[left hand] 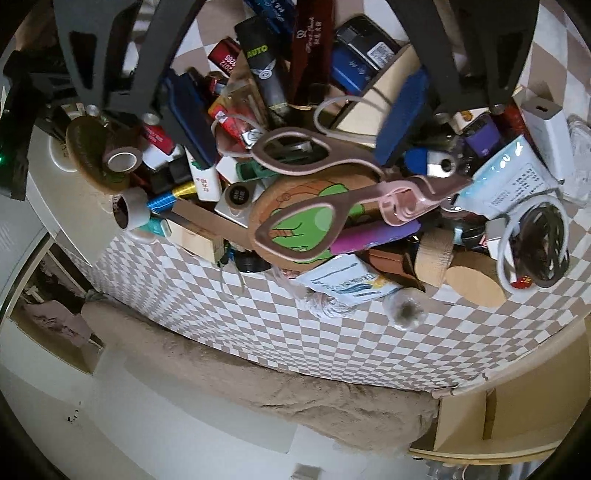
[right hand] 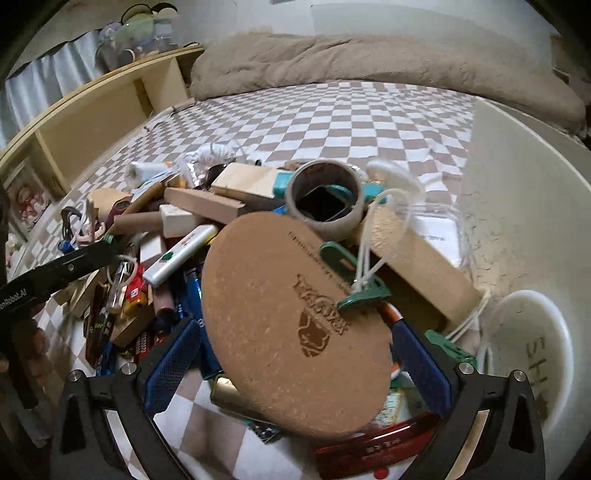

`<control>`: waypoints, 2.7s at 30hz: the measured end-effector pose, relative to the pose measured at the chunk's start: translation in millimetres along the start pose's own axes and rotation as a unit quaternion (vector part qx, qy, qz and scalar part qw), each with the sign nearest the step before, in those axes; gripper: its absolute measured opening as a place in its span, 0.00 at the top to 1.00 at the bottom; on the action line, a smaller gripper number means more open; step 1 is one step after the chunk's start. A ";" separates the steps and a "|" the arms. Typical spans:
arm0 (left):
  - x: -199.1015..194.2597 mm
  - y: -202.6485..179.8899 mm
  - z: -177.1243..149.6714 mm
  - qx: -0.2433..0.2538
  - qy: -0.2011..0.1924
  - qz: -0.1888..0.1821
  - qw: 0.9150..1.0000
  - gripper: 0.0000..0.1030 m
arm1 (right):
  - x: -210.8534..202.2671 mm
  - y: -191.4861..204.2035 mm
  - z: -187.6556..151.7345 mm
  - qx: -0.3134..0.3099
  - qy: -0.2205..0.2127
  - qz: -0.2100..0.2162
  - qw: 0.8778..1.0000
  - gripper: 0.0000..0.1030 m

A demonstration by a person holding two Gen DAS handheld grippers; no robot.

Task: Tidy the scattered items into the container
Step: 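Grasp the round cork coaster with the right gripper and lift it, then close the left gripper on the pink scissors while the right holds the coaster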

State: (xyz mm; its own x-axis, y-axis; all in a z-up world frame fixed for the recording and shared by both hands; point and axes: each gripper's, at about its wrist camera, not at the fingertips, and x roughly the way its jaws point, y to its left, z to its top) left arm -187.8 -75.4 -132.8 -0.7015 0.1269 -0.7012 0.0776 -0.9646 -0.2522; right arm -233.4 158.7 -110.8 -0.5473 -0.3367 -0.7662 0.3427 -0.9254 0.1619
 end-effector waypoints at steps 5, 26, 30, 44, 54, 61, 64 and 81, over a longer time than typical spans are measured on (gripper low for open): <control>-2.6 0.5 -1.8 0.008 -0.004 0.008 1.000 0.38 | -8.0 -7.9 5.3 0.015 -0.013 0.000 1.000 0.18; -28.0 -11.6 -3.9 0.037 -0.017 -0.042 0.998 0.84 | -42.9 -1.4 4.1 0.005 -0.073 0.033 0.997 0.70; -25.9 -13.8 -5.3 0.043 -0.016 -0.032 0.998 0.84 | -46.7 -1.8 3.3 0.005 -0.075 0.039 0.996 0.70; -25.9 2.8 -1.2 0.017 -0.039 0.025 0.999 0.40 | -41.0 -10.3 5.3 0.009 -0.063 -0.009 0.998 0.78; -18.0 3.2 5.3 0.055 -0.052 0.069 0.995 0.27 | -49.1 2.8 0.6 -0.031 -0.071 0.004 0.997 0.92; -6.9 22.6 7.7 0.013 -0.024 0.051 0.998 0.17 | -57.8 -8.7 -5.2 0.008 -0.073 0.043 0.996 0.92; -1.9 25.9 9.3 0.007 -0.019 0.046 0.999 0.09 | -56.6 -9.4 -8.3 0.016 -0.066 0.054 0.996 0.92; 0.3 44.2 11.5 -0.031 -0.009 0.027 0.999 0.59 | -61.8 -2.8 -12.2 0.006 -0.068 0.084 0.994 0.92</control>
State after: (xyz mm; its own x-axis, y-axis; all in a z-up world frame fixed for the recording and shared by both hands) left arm -192.7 -120.6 -136.5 -0.7085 0.0705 -0.7022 0.1584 -0.9537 -0.2556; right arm -191.3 184.1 -71.5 -0.5817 -0.5066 -0.6364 0.4297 -0.8557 0.2885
